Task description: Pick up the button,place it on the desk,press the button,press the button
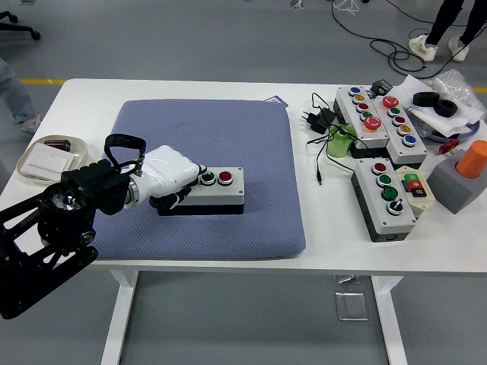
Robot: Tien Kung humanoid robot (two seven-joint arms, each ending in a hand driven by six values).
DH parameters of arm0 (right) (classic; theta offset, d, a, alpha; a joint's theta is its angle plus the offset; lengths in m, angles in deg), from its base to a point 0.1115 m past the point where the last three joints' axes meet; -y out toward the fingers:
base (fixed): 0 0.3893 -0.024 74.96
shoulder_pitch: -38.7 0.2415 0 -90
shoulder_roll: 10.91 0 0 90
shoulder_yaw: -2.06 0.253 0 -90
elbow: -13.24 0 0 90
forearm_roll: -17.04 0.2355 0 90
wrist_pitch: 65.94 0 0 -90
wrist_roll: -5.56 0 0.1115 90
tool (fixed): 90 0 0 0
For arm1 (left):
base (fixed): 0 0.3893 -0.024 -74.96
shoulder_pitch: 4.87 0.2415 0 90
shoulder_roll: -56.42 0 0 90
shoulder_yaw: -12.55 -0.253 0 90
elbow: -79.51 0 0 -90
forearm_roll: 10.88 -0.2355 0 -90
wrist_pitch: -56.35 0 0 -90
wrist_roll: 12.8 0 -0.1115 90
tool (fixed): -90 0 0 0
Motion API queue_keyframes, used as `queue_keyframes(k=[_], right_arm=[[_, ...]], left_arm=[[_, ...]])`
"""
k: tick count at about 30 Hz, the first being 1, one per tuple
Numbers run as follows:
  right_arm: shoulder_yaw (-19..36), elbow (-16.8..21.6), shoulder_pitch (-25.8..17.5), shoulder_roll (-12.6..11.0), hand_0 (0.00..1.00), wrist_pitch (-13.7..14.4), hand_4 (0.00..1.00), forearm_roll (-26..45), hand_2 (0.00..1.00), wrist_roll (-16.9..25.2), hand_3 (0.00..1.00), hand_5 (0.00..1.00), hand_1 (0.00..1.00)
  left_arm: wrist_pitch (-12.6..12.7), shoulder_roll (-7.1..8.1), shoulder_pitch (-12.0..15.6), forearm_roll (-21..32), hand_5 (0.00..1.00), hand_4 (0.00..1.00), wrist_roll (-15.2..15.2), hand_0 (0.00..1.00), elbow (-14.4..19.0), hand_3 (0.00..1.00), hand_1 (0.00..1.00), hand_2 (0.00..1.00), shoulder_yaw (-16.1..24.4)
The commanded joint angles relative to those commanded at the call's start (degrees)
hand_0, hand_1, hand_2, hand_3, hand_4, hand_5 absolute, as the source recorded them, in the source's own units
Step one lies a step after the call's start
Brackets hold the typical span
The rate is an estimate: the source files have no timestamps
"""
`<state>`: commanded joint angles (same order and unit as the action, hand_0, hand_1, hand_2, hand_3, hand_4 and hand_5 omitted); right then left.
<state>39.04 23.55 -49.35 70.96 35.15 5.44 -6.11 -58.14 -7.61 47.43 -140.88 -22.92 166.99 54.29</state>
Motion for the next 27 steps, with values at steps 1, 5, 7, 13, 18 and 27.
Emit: queue_keyframes(k=[1, 5, 7, 13, 18, 27], right_arm=[[0.0, 0.0, 0.0, 0.0, 0.627, 0.0, 0.279, 0.0, 0.539, 0.0, 0.582, 0.022, 0.477], [0.0, 0.0, -0.2, 0.0, 0.627, 0.0, 0.279, -0.1, 0.539, 0.1, 0.582, 0.022, 0.477], [-0.1, 0.0, -0.3, 0.0, 0.627, 0.0, 0.279, 0.0, 0.539, 0.1, 0.582, 0.022, 0.477], [0.1, 0.0, -0.4, 0.0, 0.627, 0.0, 0.279, -0.2, 0.539, 0.0, 0.582, 0.022, 0.477], [0.3, 0.0, -0.2, -0.1, 0.627, 0.0, 0.280, -0.6, 0.539, -0.1, 0.582, 0.022, 0.477], [0.2, 0.0, 0.1, 0.0, 0.627, 0.1, 0.279, -0.6, 0.539, 0.0, 0.582, 0.022, 0.477]], left_arm=[[-0.2, -0.03, 0.0, 0.0, 0.002, 0.339, 0.0, 0.050, -0.2, 0.820, 0.002, 0.029, -0.1], [-0.5, -0.01, 0.1, 0.0, 0.002, 0.342, -0.1, 0.049, -0.5, 0.821, 0.002, 0.029, -0.2], [-0.2, -0.01, 0.2, 0.0, 0.002, 0.342, -0.1, 0.049, -0.3, 0.821, 0.002, 0.029, 0.1], [2.7, -0.37, 0.0, 0.0, 0.002, 0.344, -0.4, 0.051, 1.1, 0.821, 0.002, 0.030, 1.9], [4.2, -0.69, -1.0, 0.0, 0.002, 0.340, -0.4, 0.051, 1.3, 0.828, 0.002, 0.029, 2.3], [4.3, -1.31, -2.1, 0.0, 0.002, 0.338, -0.1, 0.050, 0.1, 0.830, 0.002, 0.028, -0.1]])
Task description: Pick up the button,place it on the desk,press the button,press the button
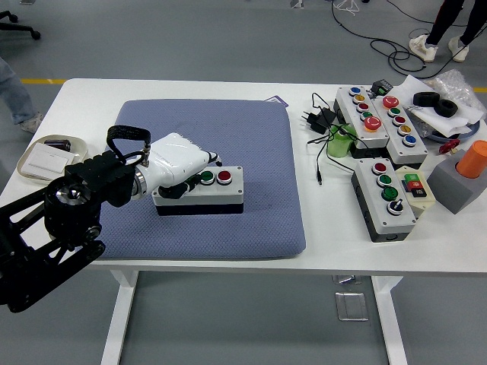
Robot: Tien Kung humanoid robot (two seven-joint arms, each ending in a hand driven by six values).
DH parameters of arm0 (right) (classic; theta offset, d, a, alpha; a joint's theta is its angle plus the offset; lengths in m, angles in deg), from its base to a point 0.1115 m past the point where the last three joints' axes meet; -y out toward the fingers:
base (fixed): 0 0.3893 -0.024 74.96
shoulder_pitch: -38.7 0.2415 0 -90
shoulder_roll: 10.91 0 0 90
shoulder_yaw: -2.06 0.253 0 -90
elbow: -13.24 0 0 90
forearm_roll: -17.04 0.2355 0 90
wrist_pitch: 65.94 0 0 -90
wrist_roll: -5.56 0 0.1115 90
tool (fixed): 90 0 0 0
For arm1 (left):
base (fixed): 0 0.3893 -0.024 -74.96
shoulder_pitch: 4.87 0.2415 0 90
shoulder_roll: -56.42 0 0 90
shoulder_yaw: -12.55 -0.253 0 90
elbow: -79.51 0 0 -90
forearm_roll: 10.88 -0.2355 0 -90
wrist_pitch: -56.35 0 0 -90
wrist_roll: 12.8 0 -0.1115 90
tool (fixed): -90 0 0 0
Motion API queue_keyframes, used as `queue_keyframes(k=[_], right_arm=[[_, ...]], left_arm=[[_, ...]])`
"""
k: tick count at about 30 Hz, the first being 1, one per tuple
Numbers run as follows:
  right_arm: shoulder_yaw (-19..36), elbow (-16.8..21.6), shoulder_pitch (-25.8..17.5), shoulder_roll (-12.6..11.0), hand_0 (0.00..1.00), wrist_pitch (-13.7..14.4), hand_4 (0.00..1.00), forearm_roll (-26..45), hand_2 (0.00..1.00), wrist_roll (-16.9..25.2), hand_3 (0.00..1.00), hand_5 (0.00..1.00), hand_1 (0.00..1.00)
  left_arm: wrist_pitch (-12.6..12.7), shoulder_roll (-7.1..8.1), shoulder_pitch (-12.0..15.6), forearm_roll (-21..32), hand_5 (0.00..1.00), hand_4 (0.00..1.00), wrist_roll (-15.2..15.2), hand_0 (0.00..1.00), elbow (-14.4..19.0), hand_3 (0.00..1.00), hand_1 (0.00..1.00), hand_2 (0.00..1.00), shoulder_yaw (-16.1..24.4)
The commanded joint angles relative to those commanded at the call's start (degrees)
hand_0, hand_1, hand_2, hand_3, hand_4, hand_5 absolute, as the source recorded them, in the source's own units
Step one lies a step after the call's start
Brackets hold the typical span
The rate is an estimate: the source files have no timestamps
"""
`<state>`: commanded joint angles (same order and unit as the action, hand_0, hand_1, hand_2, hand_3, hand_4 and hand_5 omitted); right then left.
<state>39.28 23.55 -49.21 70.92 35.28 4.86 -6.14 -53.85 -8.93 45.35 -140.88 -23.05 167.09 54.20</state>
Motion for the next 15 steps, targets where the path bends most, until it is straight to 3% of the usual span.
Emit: queue_keyframes(k=[6, 15], right_arm=[[0.0, 0.0, 0.2, -0.1, 0.627, 0.0, 0.279, -0.1, 0.539, 0.0, 0.582, 0.022, 0.477], [-0.1, 0.0, 0.3, -0.1, 0.627, 0.0, 0.280, 0.1, 0.539, 0.1, 0.582, 0.022, 0.477]], left_arm=[[1.5, -0.07, -0.9, 0.0, 0.002, 0.337, 0.4, 0.050, -1.7, 0.831, 0.002, 0.028, -1.3], [0.9, 0.29, -1.0, 0.0, 0.002, 0.343, 0.5, 0.050, -0.7, 0.832, 0.002, 0.028, -2.3]])
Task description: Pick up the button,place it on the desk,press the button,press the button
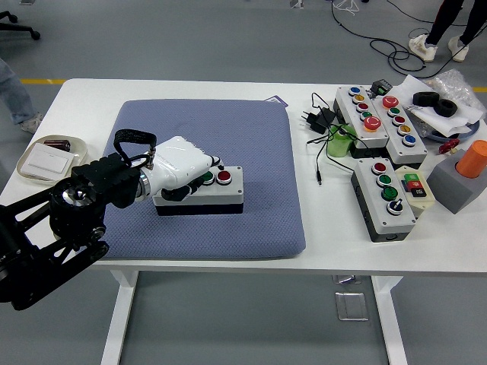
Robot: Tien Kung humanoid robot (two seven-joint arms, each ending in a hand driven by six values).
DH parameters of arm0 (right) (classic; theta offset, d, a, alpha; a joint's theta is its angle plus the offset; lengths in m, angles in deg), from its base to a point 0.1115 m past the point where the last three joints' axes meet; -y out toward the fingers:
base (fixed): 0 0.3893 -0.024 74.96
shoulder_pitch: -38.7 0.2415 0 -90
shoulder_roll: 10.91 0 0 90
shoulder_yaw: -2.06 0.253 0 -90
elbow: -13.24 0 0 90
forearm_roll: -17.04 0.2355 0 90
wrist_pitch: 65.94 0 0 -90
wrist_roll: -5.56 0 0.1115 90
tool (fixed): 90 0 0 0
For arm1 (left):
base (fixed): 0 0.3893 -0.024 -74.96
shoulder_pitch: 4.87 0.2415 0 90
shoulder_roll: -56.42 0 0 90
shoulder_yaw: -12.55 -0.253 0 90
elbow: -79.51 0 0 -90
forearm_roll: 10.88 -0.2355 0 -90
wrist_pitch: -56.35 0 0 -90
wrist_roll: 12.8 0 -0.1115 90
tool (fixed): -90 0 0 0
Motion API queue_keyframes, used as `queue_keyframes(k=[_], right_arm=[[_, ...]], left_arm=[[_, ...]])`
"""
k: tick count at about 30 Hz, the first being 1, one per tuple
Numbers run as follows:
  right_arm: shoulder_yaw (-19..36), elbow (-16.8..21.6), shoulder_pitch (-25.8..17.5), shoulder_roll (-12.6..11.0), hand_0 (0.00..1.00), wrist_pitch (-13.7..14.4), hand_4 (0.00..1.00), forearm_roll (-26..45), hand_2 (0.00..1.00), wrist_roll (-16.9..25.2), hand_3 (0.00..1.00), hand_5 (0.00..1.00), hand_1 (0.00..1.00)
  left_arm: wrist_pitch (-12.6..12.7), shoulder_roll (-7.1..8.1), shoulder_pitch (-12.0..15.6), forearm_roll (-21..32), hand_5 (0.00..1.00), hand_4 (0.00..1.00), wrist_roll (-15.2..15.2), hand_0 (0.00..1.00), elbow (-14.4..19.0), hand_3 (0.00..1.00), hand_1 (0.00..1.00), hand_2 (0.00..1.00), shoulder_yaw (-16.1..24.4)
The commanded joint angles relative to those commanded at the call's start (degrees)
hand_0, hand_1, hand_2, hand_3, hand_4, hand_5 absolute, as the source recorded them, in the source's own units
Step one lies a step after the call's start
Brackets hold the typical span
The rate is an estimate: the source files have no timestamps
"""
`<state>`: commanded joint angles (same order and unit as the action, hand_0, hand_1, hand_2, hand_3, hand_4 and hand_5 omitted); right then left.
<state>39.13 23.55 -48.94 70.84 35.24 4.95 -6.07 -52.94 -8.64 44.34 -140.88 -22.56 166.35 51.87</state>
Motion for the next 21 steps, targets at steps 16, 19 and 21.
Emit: queue_keyframes(k=[16, 19, 21], right_arm=[[0.5, 0.0, 0.3, 0.0, 0.627, 0.1, 0.280, -0.6, 0.539, -0.1, 0.582, 0.022, 0.477], [0.4, 0.0, 0.4, 0.0, 0.627, 0.1, 0.280, -0.6, 0.539, -0.1, 0.582, 0.022, 0.477], [0.4, 0.0, 0.4, 0.0, 0.627, 0.1, 0.279, -0.6, 0.539, -0.1, 0.582, 0.022, 0.477]], left_arm=[[0.4, -0.75, -0.1, 0.0, 0.002, 0.355, 0.3, 0.052, -1.5, 0.836, 0.002, 0.027, -0.9], [0.3, -0.94, -0.2, 0.0, 0.002, 0.355, 0.3, 0.052, -1.9, 0.836, 0.002, 0.027, -1.0], [0.2, -1.00, -0.3, 0.0, 0.002, 0.355, 0.3, 0.052, -2.0, 0.837, 0.002, 0.026, -1.2]])
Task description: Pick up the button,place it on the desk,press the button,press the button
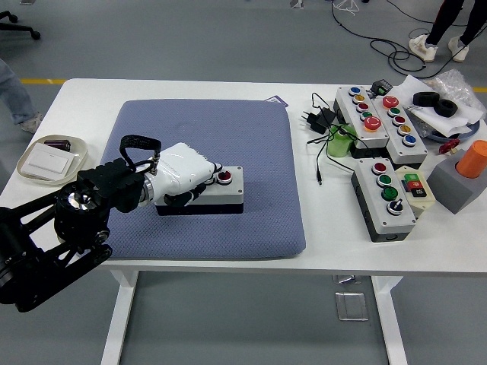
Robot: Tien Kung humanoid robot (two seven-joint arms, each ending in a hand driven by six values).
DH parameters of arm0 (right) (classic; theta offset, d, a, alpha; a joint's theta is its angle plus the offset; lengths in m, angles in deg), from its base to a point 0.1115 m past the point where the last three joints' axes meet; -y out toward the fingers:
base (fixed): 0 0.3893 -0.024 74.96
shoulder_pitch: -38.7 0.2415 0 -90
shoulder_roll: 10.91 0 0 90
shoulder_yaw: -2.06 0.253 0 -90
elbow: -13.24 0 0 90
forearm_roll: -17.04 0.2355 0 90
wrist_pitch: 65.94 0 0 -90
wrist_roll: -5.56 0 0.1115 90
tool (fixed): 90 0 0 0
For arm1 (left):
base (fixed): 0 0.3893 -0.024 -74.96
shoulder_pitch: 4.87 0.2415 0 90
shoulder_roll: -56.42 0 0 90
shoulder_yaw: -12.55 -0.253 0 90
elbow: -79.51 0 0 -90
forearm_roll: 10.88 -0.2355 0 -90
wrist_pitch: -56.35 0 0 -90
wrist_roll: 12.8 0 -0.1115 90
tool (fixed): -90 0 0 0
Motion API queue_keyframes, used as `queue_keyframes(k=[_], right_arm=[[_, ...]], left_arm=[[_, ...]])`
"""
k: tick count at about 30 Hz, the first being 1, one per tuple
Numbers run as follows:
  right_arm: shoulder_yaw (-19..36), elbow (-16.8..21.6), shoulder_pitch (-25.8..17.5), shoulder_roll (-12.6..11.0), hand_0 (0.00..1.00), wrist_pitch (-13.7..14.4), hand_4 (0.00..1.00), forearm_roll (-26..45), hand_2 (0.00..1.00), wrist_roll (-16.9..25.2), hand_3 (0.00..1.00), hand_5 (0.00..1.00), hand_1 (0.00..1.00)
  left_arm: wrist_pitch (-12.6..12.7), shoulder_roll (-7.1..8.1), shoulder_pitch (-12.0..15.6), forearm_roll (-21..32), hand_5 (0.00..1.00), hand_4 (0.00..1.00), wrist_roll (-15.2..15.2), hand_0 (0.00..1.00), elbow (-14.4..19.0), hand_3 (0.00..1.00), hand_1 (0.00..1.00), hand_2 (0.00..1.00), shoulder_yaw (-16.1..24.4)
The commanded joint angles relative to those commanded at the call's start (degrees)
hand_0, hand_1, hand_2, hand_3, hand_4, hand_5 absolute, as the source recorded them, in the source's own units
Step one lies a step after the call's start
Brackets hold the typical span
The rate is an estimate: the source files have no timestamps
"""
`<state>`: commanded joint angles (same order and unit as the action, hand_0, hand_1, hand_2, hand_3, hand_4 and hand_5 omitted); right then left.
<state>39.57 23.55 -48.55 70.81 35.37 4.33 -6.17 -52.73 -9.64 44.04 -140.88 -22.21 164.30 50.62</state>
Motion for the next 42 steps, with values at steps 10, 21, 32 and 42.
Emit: queue_keyframes(k=[10, 21, 32, 42], right_arm=[[0.0, 0.0, -0.3, 0.0, 0.627, 0.0, 0.279, -0.1, 0.539, -0.1, 0.582, 0.022, 0.477], [-0.3, 0.0, -0.7, 0.0, 0.627, -0.1, 0.279, 0.3, 0.539, 0.0, 0.582, 0.022, 0.477], [-0.2, 0.0, -1.1, 0.1, 0.627, -0.1, 0.279, 0.2, 0.539, 0.0, 0.582, 0.022, 0.477], [-0.2, 0.0, -1.0, 0.1, 0.627, -0.1, 0.279, 0.1, 0.539, -0.1, 0.582, 0.022, 0.477]], left_arm=[[-0.8, -0.05, 0.0, 0.0, 0.002, 0.359, 0.1, 0.052, -1.4, 0.835, 0.002, 0.027, -1.5], [1.0, -0.16, 0.7, 0.0, 0.002, 0.359, 0.5, 0.053, -0.2, 0.835, 0.002, 0.027, 1.9], [7.5, 0.04, 3.9, 0.0, 0.923, 0.976, -0.4, 0.040, 4.3, 0.928, 0.050, 0.103, 13.0], [28.1, -1.08, 5.9, 16.0, 0.998, 0.885, 1.8, 0.546, -0.5, 0.984, 0.697, 0.795, 18.6]])
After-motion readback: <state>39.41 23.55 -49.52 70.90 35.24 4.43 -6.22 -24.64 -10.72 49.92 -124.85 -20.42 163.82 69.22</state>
